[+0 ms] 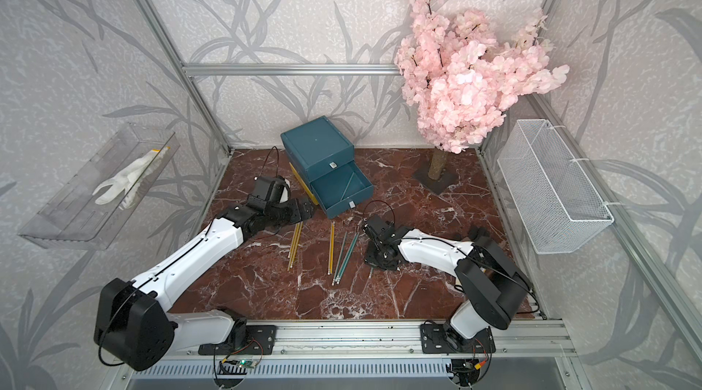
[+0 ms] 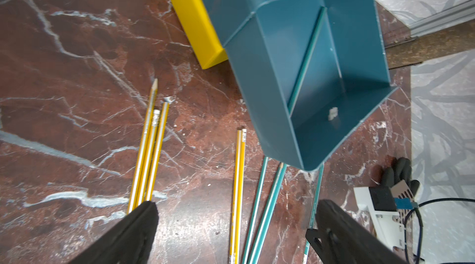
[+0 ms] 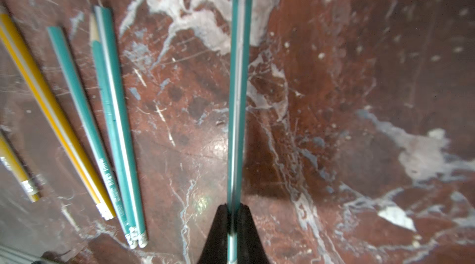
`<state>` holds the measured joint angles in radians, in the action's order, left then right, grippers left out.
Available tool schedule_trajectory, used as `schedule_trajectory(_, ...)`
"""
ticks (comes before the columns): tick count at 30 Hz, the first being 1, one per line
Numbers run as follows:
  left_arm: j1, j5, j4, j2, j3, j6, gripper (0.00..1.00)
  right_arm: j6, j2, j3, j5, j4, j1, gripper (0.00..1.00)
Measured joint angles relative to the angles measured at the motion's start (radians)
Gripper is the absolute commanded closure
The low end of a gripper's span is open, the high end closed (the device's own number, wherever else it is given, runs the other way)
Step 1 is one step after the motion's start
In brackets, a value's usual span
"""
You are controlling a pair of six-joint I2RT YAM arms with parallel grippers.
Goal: Please place the pencils in the drawer according to their color
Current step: Pick up the pencil from the center of the board, then place the pencil in the drawer.
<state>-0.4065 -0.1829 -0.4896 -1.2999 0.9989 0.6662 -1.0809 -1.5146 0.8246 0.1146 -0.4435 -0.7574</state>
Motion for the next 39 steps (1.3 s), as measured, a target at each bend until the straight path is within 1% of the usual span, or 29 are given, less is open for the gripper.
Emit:
schedule_trajectory(4, -0.023, -0.014, 0.01, -0.025, 0.014, 0.008, 0.0, -0.009, 0.082, 0.0, 0.012, 0.018, 0.027, 1.0)
schedule_trajectory(9, -0.038, -0.032, 0.02, -0.043, 0.015, 0.021, 0.0, -0.01, 0.136, 0.019, 0.034, 0.029, 0.06, 1.0)
schedule_trajectory(12, -0.039, -0.04, 0.03, -0.049, 0.017, 0.031, 0.0, -0.007, 0.14, 0.068, 0.044, 0.027, 0.069, 1.0)
schedule_trajectory(16, -0.039, -0.047, 0.036, -0.063, 0.037, 0.042, 0.0, 0.003, 0.124, 0.19, 0.058, 0.03, 0.076, 1.0)
schedule_trajectory(20, -0.039, -0.044, 0.04, -0.069, 0.058, 0.047, 0.0, 0.01, 0.053, 0.315, 0.079, 0.061, 0.08, 1.0)
schedule_trajectory(24, -0.035, -0.017, 0.042, -0.07, 0.078, 0.052, 0.0, 0.013, -0.055, 0.42, 0.097, 0.093, 0.084, 1.0)
schedule_trajectory(33, 0.033, 0.022, 0.038, -0.068, 0.098, 0.051, 0.0, 0.019, -0.277, 0.633, 0.119, 0.119, 0.114, 1.0)
schedule_trajectory(39, 0.048, 0.026, 0.036, -0.063, 0.099, 0.051, 0.0, 0.031, -0.369, 0.73, 0.122, 0.124, 0.138, 1.0)
